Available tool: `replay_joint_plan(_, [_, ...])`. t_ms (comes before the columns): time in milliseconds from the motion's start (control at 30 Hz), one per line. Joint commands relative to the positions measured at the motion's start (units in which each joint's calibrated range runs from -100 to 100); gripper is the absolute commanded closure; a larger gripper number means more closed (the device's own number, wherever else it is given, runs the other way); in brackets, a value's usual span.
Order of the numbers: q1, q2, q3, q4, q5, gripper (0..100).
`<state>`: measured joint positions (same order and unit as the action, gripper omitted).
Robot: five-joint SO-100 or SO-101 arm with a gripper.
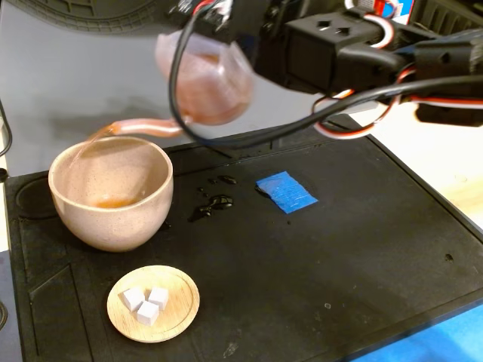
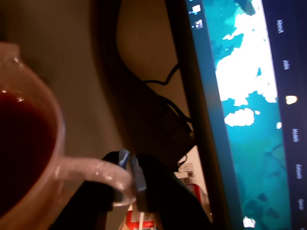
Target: Pick up a kettle and pour liquid into a cup.
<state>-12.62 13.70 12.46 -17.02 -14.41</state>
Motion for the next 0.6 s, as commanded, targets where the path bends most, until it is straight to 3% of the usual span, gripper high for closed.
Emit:
replay_joint_plan(0, [-0.27, -0.05, -7.11, -0.14, 2.05, 99])
replay_joint_plan(567, [2.24, 0.55, -6.11, -0.14, 0.0, 99])
